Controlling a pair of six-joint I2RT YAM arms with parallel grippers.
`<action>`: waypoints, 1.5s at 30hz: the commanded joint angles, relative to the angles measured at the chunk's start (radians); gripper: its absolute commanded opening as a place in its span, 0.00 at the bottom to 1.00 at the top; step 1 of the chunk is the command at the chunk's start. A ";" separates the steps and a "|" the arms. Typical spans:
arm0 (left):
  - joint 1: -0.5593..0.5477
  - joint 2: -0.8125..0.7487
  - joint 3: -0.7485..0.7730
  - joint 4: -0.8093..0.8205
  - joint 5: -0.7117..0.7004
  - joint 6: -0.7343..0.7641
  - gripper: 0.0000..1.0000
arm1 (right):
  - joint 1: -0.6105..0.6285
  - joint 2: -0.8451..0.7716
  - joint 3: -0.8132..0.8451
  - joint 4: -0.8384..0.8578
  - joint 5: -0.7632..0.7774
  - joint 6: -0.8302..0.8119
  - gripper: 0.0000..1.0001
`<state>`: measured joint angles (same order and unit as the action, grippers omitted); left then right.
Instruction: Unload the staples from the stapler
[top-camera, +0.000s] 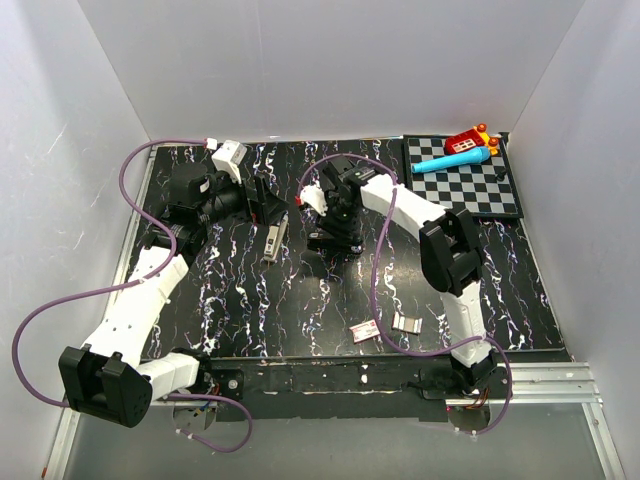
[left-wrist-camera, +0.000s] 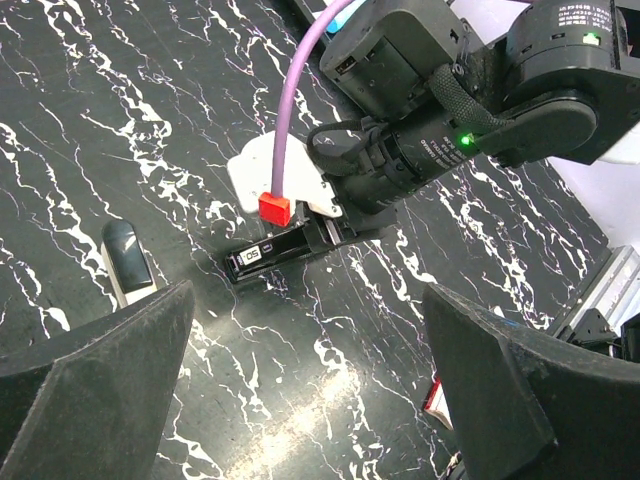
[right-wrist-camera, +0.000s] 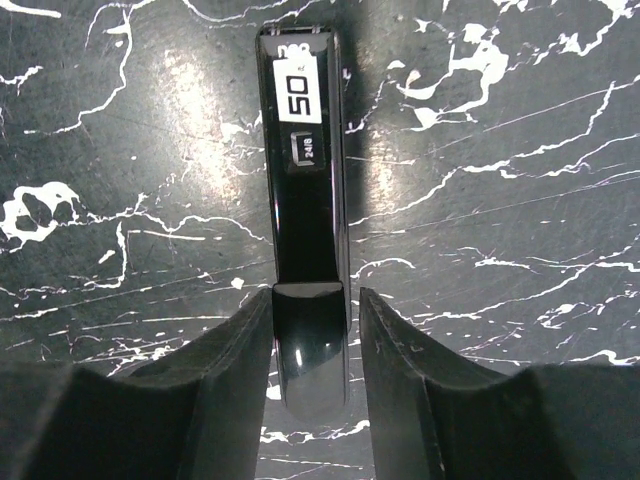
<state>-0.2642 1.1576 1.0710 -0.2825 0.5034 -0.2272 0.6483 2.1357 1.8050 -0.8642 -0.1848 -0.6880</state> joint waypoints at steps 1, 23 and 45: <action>-0.004 -0.012 -0.013 0.019 0.024 0.017 0.98 | -0.001 -0.028 0.048 0.036 -0.007 -0.015 0.49; -0.035 0.059 -0.020 0.117 0.300 0.180 0.98 | -0.018 -0.719 -0.367 0.324 0.013 0.525 0.55; -0.314 0.419 0.139 0.071 0.208 0.821 0.98 | -0.019 -1.129 -0.802 0.286 0.215 0.967 0.80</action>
<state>-0.5579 1.5356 1.1725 -0.2325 0.7151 0.4503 0.6285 1.0843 1.0111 -0.5907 0.0711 0.2394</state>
